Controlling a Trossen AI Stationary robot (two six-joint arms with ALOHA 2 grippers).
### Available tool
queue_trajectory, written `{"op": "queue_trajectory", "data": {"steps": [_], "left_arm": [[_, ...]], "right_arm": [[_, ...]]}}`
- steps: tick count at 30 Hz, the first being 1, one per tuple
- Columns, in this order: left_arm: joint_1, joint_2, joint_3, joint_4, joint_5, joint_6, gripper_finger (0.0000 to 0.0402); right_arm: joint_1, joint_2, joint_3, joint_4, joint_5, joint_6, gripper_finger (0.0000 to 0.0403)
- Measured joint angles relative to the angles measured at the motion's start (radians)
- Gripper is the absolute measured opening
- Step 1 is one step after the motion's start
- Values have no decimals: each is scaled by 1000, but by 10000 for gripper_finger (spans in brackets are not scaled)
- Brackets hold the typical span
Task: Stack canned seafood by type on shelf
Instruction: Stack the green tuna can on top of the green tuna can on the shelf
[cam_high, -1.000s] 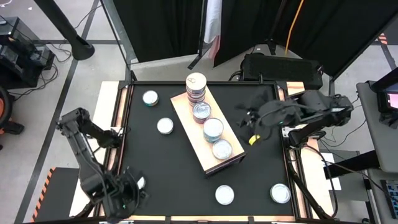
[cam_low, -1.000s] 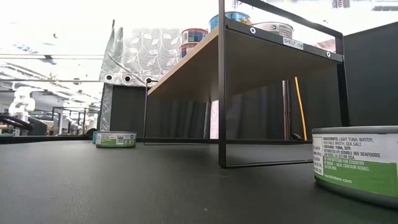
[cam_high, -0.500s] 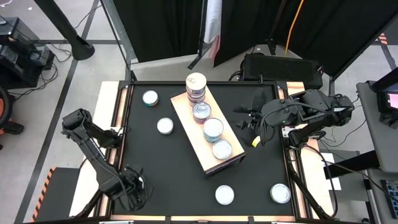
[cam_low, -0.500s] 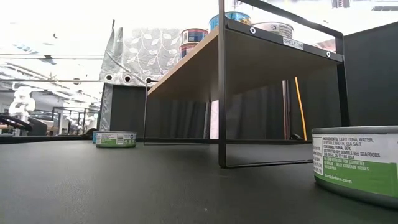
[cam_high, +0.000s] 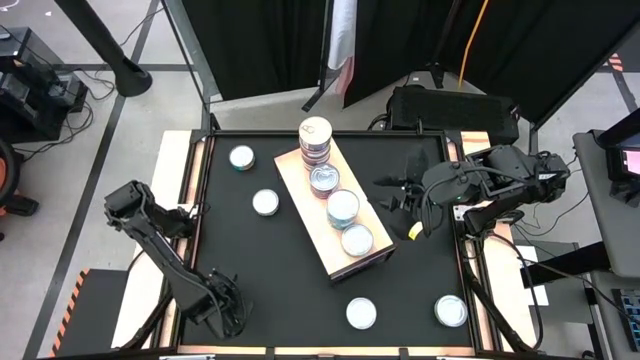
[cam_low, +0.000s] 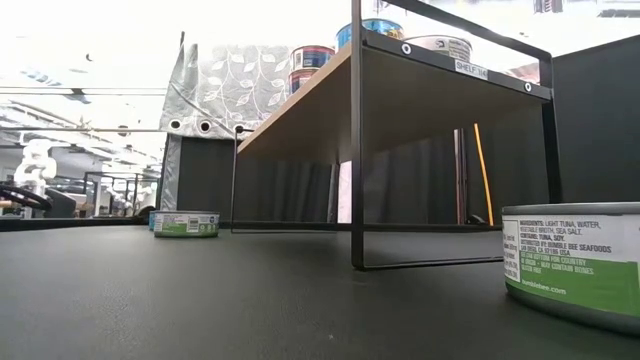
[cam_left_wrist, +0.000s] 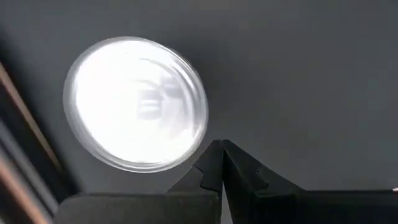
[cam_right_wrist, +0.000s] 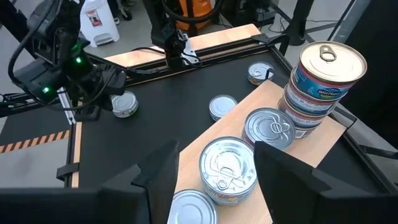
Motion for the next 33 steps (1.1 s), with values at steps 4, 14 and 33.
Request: {"op": "queue_trajectory", "data": {"steps": [4,14,33], "left_arm": [[-4,55,0,35,2,0,10],[-2,80,65,-43,5,-5,5],[-5,139,27,-41,10,21,4]], "right_arm": [[0,-3,0,1,-11,0,198],[0,-4,0,2,-24,3,198],[0,-4,0,18,-23,3,198]]}}
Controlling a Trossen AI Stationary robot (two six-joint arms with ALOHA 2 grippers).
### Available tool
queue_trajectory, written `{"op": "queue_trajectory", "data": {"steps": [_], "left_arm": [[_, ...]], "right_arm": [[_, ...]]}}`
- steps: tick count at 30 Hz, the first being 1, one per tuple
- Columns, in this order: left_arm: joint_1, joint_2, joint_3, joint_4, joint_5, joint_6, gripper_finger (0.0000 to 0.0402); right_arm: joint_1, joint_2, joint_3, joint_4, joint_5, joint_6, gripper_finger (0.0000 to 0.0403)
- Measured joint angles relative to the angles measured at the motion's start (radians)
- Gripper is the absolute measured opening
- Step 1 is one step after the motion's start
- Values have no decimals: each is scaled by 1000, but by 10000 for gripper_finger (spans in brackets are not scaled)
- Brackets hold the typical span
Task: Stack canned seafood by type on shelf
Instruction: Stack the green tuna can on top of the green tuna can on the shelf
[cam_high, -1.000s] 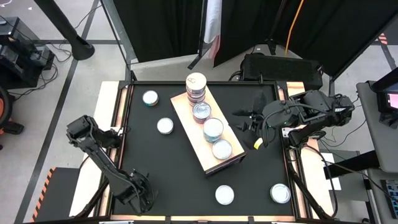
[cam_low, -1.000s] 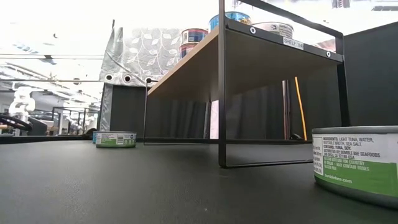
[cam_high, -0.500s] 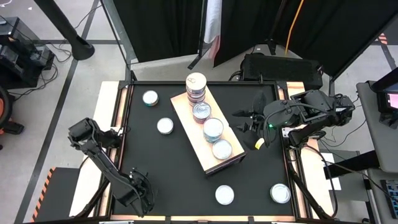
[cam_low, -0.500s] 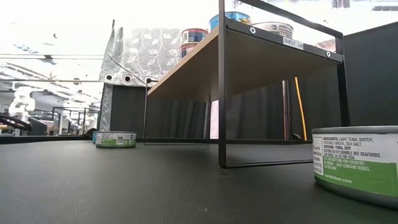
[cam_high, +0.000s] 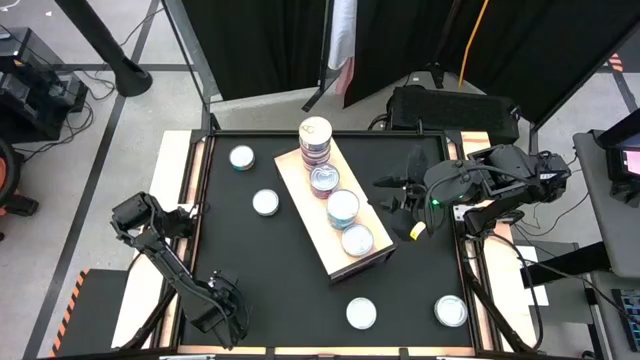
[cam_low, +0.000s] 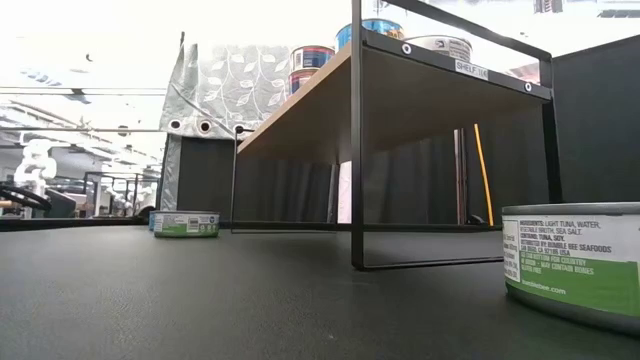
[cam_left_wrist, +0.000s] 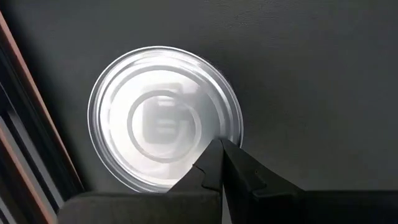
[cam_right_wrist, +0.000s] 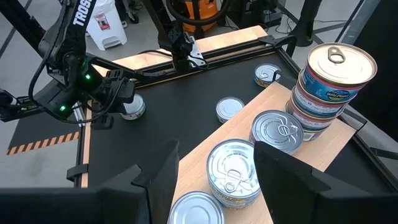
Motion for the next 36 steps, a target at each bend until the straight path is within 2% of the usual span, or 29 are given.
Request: {"op": "queue_trajectory", "data": {"steps": [4,9,12,14,17,19,23,25,28,31,34,36], "left_arm": [[0,1,7,18,-27,-2,4],[7,23,10,90,-137,-2,3],[14,58,13,180,-140,10,3],[15,68,18,205,-179,42,3],[25,64,86,177,-227,70,3],[31,60,148,54,-230,85,3],[27,58,313,-271,-136,30,3],[18,55,367,-356,-70,50,3],[-20,49,375,-335,-27,101,3],[-93,49,371,-287,-27,-13,3],[-149,61,371,-311,52,-48,3],[-167,73,362,-334,63,-53,3]], "right_arm": [[0,0,0,0,0,-7,199],[0,0,0,0,0,-16,199],[-1,0,0,0,2,-34,199],[0,0,0,0,6,-39,199],[-1,0,0,0,7,-59,199],[-4,0,0,0,6,-64,199],[-18,0,0,-1,6,-64,199],[-23,0,0,-1,6,-67,199],[-23,0,0,-1,6,-80,199],[-23,0,0,-1,4,-86,199],[-23,0,0,-1,4,-81,199],[-23,0,0,-1,4,-81,199]]}}
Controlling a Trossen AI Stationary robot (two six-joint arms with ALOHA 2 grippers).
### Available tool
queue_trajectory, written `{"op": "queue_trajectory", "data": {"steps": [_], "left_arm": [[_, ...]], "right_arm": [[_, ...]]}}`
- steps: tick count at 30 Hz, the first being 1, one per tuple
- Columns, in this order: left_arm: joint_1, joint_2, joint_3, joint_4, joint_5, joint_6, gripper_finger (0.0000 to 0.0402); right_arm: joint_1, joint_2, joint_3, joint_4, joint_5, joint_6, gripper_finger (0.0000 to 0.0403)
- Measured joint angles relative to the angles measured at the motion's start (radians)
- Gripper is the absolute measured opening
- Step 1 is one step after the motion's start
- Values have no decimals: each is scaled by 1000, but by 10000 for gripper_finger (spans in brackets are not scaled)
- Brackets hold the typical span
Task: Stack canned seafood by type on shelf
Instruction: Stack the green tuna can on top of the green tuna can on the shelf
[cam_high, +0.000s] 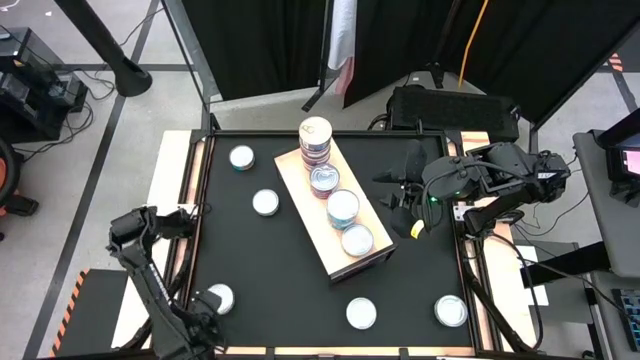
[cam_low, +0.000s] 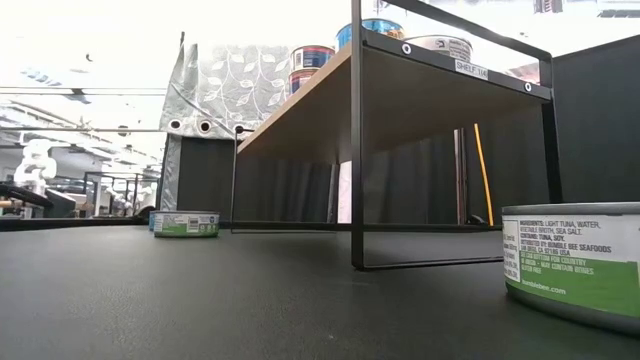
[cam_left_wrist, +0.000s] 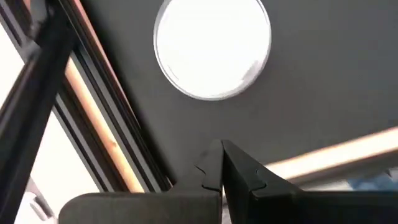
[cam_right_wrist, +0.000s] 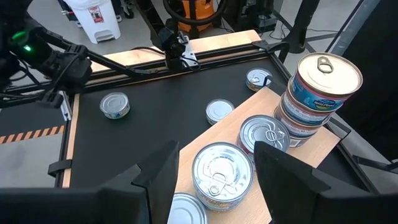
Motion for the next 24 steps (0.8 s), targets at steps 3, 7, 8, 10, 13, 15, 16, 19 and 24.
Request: {"op": "queue_trajectory", "data": {"steps": [3,7,8,10,13,15,16,19,24], "left_arm": [[-12,1,-23,-5,-30,6,3],[-52,0,-37,11,-175,41,3],[-62,0,-43,20,-209,57,3],[-85,0,-46,37,-279,94,3],[-108,3,-45,22,-320,133,3],[-121,5,-53,17,-335,153,3],[-124,5,-58,13,-343,160,3],[-142,5,-83,34,-377,198,3],[-154,25,-108,55,-414,242,3]], "right_arm": [[0,0,0,0,-1,2,199],[1,0,0,0,-1,-1,199],[1,0,0,0,-1,-1,199],[1,0,0,0,-1,-1,199],[1,0,0,-1,-1,-5,199],[1,0,0,-1,-1,-5,199],[1,0,0,-1,-1,-5,199],[1,0,0,-1,-1,-5,199],[1,0,0,-1,0,-5,199]]}}
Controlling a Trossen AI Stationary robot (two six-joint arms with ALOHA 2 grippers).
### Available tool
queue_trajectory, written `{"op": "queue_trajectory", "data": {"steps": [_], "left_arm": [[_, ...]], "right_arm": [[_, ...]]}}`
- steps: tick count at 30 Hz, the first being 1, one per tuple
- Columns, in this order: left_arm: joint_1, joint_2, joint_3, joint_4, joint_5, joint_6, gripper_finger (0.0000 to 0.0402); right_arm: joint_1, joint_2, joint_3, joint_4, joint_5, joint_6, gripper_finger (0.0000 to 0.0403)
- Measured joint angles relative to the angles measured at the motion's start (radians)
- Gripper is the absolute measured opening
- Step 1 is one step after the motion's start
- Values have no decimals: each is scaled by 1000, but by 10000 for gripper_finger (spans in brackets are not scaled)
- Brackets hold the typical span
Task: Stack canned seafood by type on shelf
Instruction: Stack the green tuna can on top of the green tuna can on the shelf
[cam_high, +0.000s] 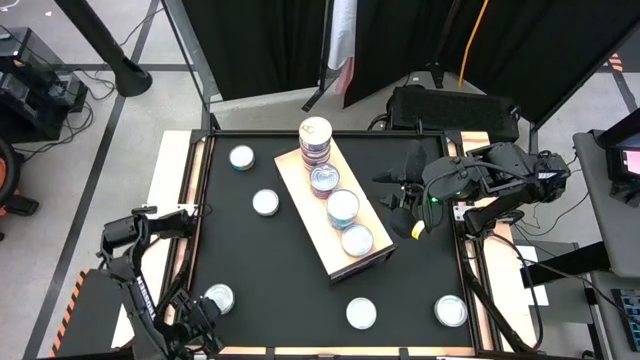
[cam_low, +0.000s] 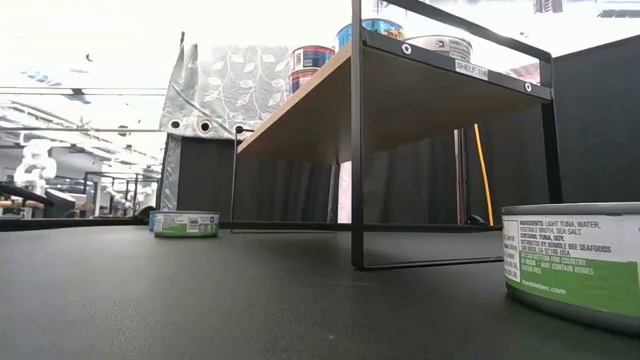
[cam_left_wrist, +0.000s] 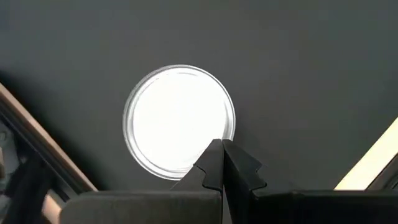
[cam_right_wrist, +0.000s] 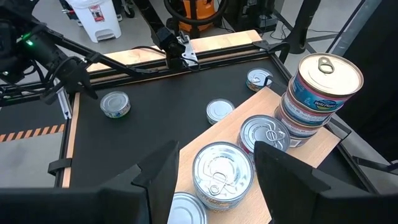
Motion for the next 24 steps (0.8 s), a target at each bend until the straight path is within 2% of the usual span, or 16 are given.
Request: {"op": "queue_trajectory", "data": {"steps": [7,14,24], "left_arm": [[1,35,-23,86,14,6,3],[2,63,-23,88,67,19,3],[15,64,-33,90,73,18,3]], "right_arm": [[0,0,0,0,0,0,199],[0,0,0,0,1,-4,199],[0,0,0,0,1,-1,199]]}}
